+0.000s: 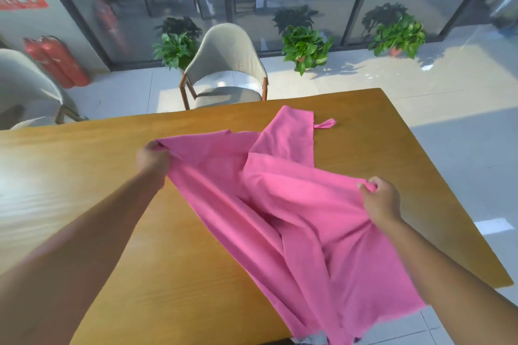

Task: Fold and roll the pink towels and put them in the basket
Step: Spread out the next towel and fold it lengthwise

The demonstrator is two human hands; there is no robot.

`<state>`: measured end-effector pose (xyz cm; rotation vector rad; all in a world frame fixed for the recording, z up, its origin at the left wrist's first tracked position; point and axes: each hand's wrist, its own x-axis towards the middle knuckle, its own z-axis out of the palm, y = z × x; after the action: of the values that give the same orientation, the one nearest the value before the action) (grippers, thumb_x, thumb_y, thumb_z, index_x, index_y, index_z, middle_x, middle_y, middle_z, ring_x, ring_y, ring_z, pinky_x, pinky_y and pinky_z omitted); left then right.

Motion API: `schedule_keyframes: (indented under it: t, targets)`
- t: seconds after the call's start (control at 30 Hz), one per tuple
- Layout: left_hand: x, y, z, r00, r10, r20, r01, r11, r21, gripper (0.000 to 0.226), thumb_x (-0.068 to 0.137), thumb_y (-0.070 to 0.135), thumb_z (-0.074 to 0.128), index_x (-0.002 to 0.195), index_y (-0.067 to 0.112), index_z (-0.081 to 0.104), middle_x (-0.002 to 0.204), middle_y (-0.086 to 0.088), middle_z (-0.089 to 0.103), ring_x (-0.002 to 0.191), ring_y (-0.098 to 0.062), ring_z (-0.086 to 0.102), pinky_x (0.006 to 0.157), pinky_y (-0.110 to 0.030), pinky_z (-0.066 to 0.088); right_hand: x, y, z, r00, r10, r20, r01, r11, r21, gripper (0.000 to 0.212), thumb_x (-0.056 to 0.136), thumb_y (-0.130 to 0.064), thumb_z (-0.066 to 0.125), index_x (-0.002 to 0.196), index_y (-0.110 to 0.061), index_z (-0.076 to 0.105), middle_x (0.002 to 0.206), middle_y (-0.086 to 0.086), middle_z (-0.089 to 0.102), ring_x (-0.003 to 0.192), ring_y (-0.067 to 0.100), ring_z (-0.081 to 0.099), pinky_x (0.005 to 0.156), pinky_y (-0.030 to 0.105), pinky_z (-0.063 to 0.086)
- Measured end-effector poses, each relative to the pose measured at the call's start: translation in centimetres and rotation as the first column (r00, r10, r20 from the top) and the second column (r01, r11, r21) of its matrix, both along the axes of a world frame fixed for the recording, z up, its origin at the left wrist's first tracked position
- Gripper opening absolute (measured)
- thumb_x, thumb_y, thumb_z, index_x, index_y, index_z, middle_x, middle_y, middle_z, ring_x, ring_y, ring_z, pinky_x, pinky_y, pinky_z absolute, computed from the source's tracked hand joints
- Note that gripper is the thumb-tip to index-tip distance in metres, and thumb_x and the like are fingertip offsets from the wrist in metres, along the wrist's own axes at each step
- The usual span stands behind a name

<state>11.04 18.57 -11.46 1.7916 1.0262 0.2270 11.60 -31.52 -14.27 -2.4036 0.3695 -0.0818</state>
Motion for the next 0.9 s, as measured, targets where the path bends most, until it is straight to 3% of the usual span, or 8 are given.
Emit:
schedule_keyframes:
  t: [0.13,0.23,0.33,0.47,0.6,0.73,0.8,0.9]
  targets:
    - [-1.4,4.6,1.0,0.998,0.068,-0.005,-0.068,0.995,0.068,0.041,0.078,-0.008,0.041,0.096,0.015,0.071,0.077,-0.002,0.061,0.070,-0.020,0.050,0.057,-0.026,0.037,0.0,0.4,-0.4,0.999,-0.023,-0.047,0.024,1.000,0.014,0.019,0.084,0.004,0.045,0.075,-0.011,0.053,0.077,-0.002,0.062,0.073,0.026,0.053,0.059,0.033,0.035]
    - [-3.4,7.5,0.6,0.993,0.086,-0.077,-0.077,0.991,0.109,0.028,0.082,-0.003,0.039,0.084,0.013,0.062,0.072,-0.003,0.052,0.065,-0.022,0.044,0.053,-0.027,0.033,0.1,1.3,0.1,0.999,0.012,-0.044,-0.010,0.999,0.039,0.039,0.083,0.013,0.039,0.096,-0.016,0.063,0.100,-0.001,0.063,0.093,0.021,0.055,0.076,0.028,0.036]
    - [-5.8,9.3,-0.2,0.991,0.030,-0.131,-0.024,0.999,0.049,0.019,0.082,-0.001,0.044,0.078,0.011,0.058,0.074,-0.006,0.050,0.062,-0.022,0.042,0.056,-0.028,0.033,0.5,2.7,0.6,0.997,0.044,-0.056,-0.040,0.997,0.068,0.048,0.083,0.015,0.037,0.103,-0.014,0.069,0.106,-0.001,0.066,0.102,0.021,0.057,0.082,0.026,0.038]
    - [-8.0,10.8,-0.3,0.988,-0.077,-0.133,0.073,0.997,-0.032,0.015,0.066,0.013,0.051,0.076,0.014,0.063,0.072,-0.005,0.054,0.068,-0.021,0.047,0.068,-0.034,0.042,0.3,5.0,0.7,0.991,0.053,-0.126,-0.045,0.997,0.067,0.036,0.087,0.002,0.048,0.099,-0.019,0.074,0.109,0.003,0.071,0.100,0.023,0.061,0.081,0.027,0.040]
    - [-8.0,12.0,-1.3,0.964,-0.176,-0.199,0.167,0.984,-0.062,0.005,0.081,0.012,0.058,0.079,0.012,0.062,0.074,-0.006,0.051,0.073,-0.024,0.047,0.066,-0.032,0.040,-0.2,7.9,0.4,0.979,0.108,-0.172,-0.078,0.982,0.174,0.017,0.090,-0.015,0.065,0.079,-0.027,0.070,0.095,0.001,0.074,0.092,0.020,0.064,0.079,0.030,0.043]
    - [-7.2,12.7,-2.6,0.916,-0.199,-0.348,0.243,0.966,0.087,0.015,0.089,0.006,0.051,0.074,0.005,0.055,0.070,-0.009,0.043,0.065,-0.024,0.039,0.054,-0.030,0.026,-1.3,10.7,-0.1,0.965,0.155,-0.212,-0.132,0.984,0.119,0.027,0.082,-0.001,0.066,0.078,-0.028,0.068,0.091,0.002,0.075,0.086,0.026,0.068,0.074,0.034,0.048]
    - [-6.9,13.0,-3.1,0.908,-0.141,-0.394,0.213,0.967,0.143,0.017,0.092,0.009,0.051,0.077,0.000,0.054,0.075,-0.013,0.047,0.061,-0.027,0.043,0.055,-0.033,0.035,-1.7,11.6,-0.1,0.963,0.171,-0.209,-0.167,0.985,0.037,0.038,0.079,0.008,0.058,0.080,-0.029,0.069,0.095,0.001,0.074,0.089,0.025,0.067,0.073,0.030,0.046]
    - [-7.4,13.9,-4.0,0.880,-0.120,-0.460,0.204,0.969,0.138,0.027,0.097,0.013,0.051,0.104,-0.011,0.063,0.099,-0.025,0.061,0.081,-0.036,0.058,0.072,-0.046,0.052,-2.2,12.3,-0.2,0.958,0.194,-0.210,-0.201,0.980,-0.008,0.042,0.081,0.011,0.048,0.093,-0.020,0.075,0.108,0.002,0.074,0.096,0.019,0.063,0.079,0.026,0.043]
